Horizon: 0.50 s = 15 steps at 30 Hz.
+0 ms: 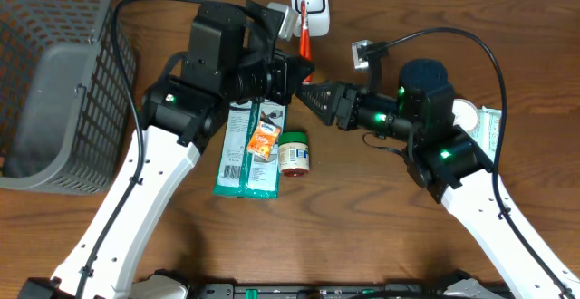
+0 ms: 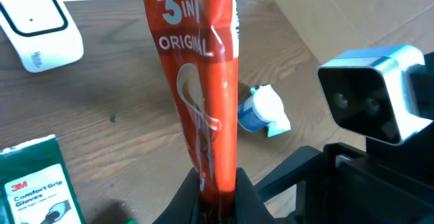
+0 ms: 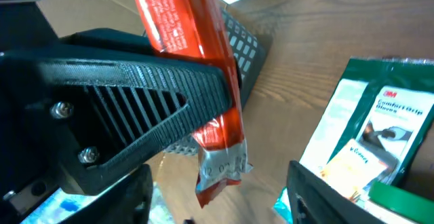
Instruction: Scan the item barcode
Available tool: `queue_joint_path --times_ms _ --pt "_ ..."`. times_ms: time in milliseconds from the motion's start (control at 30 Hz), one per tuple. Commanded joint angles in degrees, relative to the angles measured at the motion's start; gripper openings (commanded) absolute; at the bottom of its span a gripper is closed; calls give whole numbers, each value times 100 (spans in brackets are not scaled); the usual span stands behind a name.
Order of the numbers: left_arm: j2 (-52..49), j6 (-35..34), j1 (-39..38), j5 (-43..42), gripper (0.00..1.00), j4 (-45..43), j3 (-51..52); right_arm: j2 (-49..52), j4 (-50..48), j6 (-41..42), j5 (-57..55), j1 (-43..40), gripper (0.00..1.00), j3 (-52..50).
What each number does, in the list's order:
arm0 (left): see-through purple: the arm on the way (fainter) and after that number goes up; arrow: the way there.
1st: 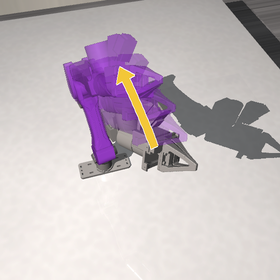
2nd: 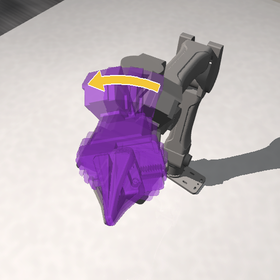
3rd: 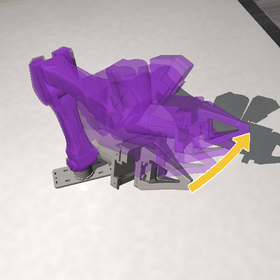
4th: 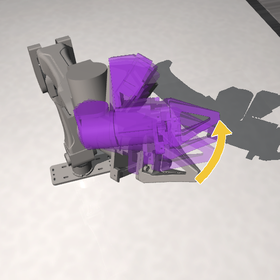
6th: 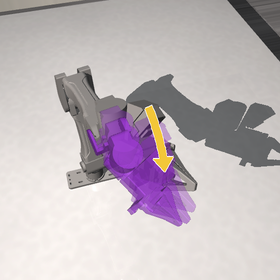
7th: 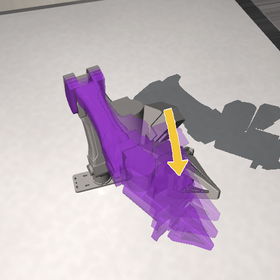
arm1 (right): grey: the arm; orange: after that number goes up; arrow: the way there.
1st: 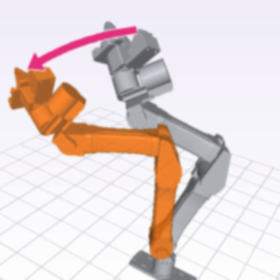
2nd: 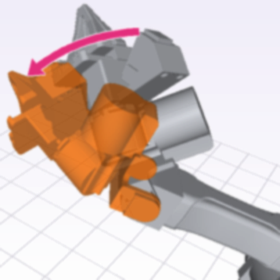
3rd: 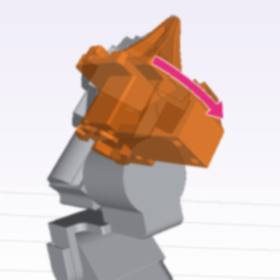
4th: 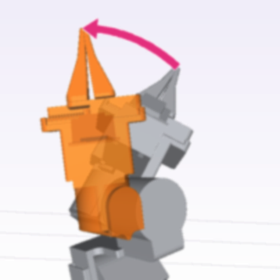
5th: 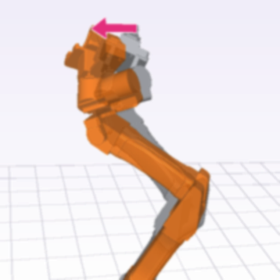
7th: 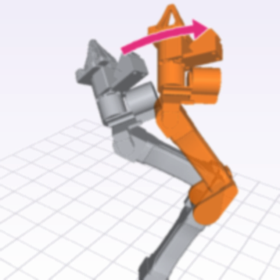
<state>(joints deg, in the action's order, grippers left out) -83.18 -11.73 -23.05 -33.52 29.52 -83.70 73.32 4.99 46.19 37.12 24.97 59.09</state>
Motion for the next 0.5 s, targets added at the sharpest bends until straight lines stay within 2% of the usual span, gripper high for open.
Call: queue_joint_path --times_ms 0,100,233,467 --pt "-20 103 -2 55 7 -7 -85 -61 -4 -151 26 -68 62 92" --pt "-17 302 -2 116 7 87 -98 -81 199 -269 94 -264 61 92" --pt "-22 684 -2 785 7 802 -358 -203 669 -684 133 -616 58 94" --pt "-308 1515 -2 2194 7 2603 -1998 -400 1569 -1217 127 -1231 61 94"
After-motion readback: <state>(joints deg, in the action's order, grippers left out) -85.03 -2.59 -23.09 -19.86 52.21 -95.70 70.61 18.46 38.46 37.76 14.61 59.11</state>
